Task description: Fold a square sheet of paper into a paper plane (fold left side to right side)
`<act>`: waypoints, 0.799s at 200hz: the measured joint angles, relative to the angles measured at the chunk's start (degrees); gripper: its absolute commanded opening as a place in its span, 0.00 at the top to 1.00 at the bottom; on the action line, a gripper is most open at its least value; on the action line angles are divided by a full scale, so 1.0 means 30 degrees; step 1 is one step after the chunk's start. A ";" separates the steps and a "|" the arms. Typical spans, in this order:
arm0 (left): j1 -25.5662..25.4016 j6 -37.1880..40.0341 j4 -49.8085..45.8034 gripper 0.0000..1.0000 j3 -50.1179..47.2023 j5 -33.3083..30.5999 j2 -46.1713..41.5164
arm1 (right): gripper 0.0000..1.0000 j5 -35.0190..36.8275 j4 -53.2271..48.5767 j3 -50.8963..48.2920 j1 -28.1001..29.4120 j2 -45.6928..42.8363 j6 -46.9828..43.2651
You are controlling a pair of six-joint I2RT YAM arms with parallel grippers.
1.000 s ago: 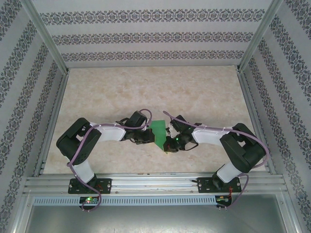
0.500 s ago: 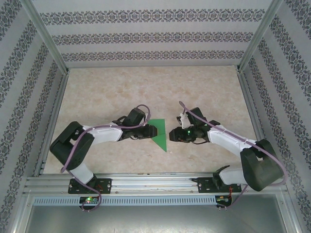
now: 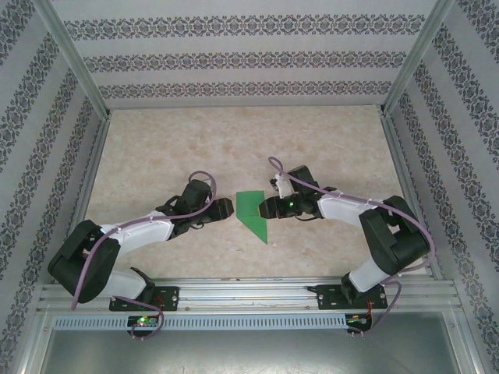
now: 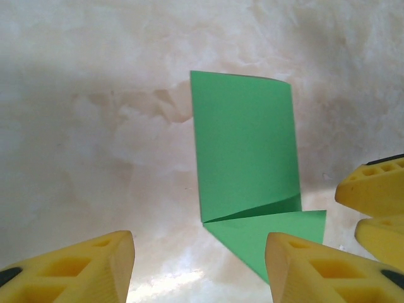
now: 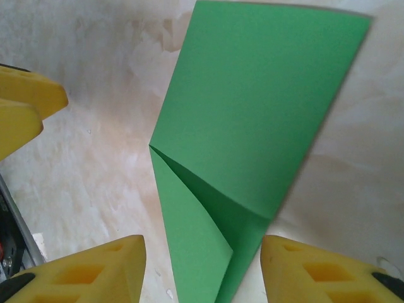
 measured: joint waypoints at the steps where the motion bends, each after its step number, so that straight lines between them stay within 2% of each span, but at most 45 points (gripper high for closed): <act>1: 0.0000 -0.0007 0.0007 0.42 0.0000 0.0000 0.0000 | 0.49 0.0000 0.0007 0.0000 0.0015 0.0022 -0.0007; 38: 0.0160 -0.0401 0.0525 0.43 0.0000 0.0495 0.0714 | 0.52 -0.0233 0.0226 0.0102 0.0299 0.0918 -0.0044; 57: 0.0211 -0.0525 0.0663 0.43 0.0000 0.0874 0.1195 | 0.59 -0.0291 0.0299 0.0168 0.0299 0.1158 -0.0066; 109: 0.0248 -0.0765 0.1122 0.44 0.0204 0.1821 0.2069 | 1.00 -0.0423 0.0306 0.0291 0.0284 0.1151 -0.0175; 160: 0.0255 -0.1013 0.2025 0.44 0.0765 0.3067 0.3264 | 1.00 -0.0430 0.0342 0.0277 -0.0211 0.0379 -0.0197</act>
